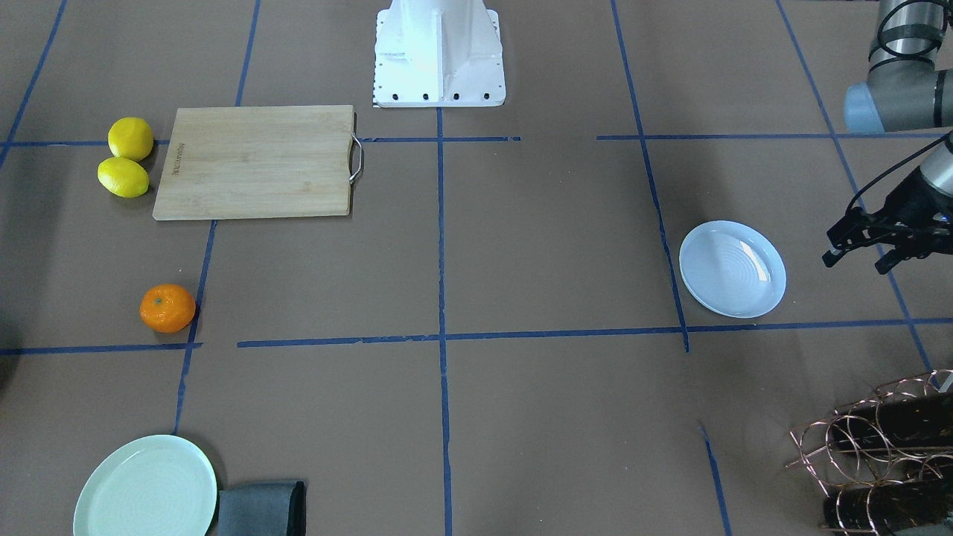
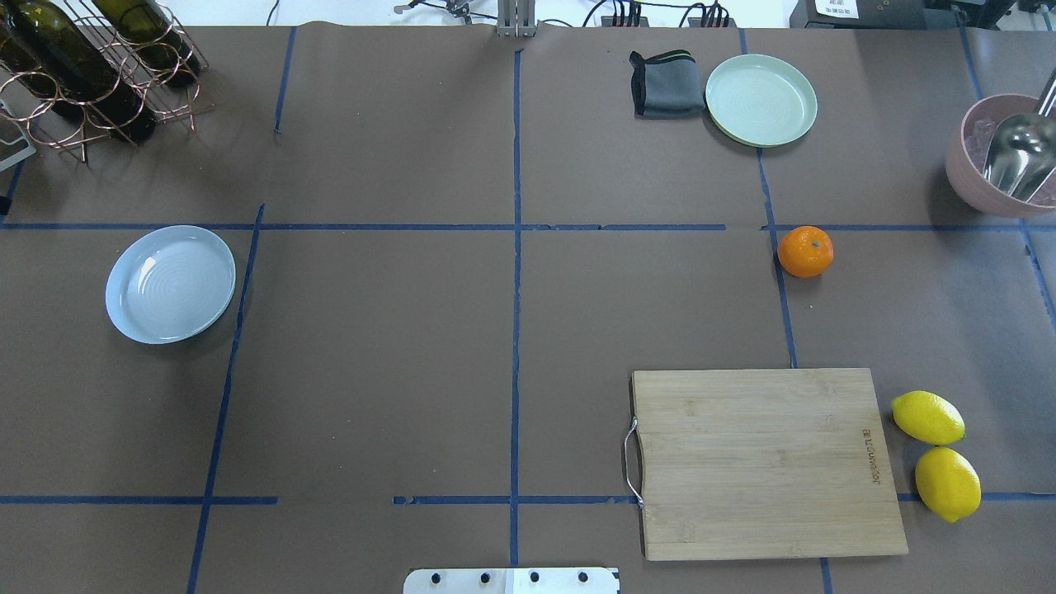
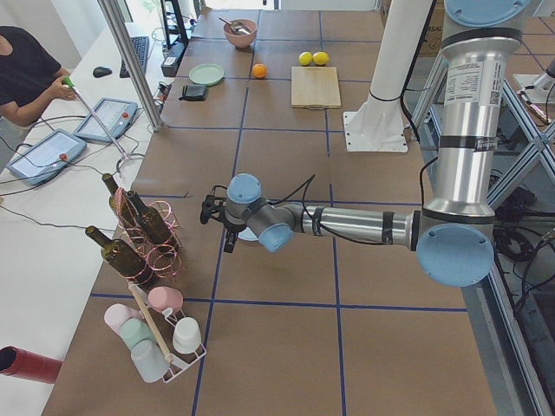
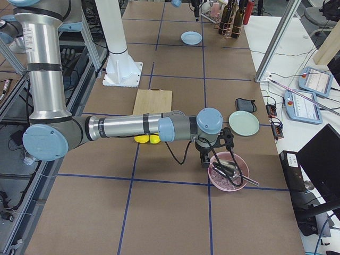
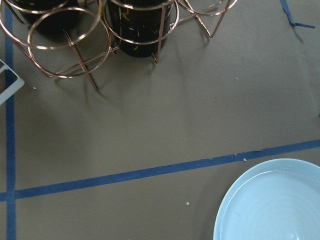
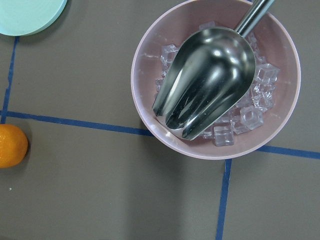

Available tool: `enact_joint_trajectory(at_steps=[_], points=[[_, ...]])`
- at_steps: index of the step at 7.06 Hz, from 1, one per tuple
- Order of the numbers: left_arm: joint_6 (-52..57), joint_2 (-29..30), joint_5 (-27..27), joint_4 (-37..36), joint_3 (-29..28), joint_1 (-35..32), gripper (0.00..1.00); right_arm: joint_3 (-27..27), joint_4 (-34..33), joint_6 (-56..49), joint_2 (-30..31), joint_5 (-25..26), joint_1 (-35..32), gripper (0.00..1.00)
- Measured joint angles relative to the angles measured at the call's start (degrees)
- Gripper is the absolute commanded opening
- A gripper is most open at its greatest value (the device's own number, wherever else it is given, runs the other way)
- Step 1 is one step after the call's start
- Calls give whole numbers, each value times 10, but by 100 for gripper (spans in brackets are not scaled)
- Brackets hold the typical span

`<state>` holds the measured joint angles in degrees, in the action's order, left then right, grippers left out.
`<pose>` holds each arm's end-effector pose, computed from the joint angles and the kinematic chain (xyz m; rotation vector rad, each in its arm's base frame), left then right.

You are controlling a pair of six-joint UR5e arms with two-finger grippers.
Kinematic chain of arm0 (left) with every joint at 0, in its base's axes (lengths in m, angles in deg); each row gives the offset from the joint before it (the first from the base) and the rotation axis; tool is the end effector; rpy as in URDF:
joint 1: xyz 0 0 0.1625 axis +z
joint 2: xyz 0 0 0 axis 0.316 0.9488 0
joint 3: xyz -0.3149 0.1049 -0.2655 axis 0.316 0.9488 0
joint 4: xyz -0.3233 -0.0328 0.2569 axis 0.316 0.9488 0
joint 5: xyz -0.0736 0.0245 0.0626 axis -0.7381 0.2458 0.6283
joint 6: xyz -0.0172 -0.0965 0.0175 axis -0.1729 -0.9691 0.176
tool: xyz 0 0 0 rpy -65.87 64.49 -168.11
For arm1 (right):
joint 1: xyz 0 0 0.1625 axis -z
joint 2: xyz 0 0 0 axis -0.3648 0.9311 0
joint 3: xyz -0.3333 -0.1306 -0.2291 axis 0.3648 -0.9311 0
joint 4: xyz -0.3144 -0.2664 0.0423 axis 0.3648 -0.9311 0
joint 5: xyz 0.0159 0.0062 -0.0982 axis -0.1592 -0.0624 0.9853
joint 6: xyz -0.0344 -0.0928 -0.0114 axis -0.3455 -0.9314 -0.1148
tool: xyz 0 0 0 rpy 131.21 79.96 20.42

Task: Pick orange to plate
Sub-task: 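Move the left gripper toward the light blue plate near the rack, then grasp the rim of the light blue plate with the left gripper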

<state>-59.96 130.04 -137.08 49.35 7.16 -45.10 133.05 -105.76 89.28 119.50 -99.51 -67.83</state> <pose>0.1673 -0.5099 0.5871 0.3054 0.9002 -0.0444 0.0482 -0.5198 0.5846 0.1216 -0.9010 -0.0802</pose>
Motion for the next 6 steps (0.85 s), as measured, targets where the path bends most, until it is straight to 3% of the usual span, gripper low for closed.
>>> enact_joint_trajectory(at_steps=[2,6], points=[[-75,3,49,47,-21,52,85,-2,0,1,-2,0,0,100],[-91,6,76,56,-36,82,66,1,0,31,-3,-1,0,100]])
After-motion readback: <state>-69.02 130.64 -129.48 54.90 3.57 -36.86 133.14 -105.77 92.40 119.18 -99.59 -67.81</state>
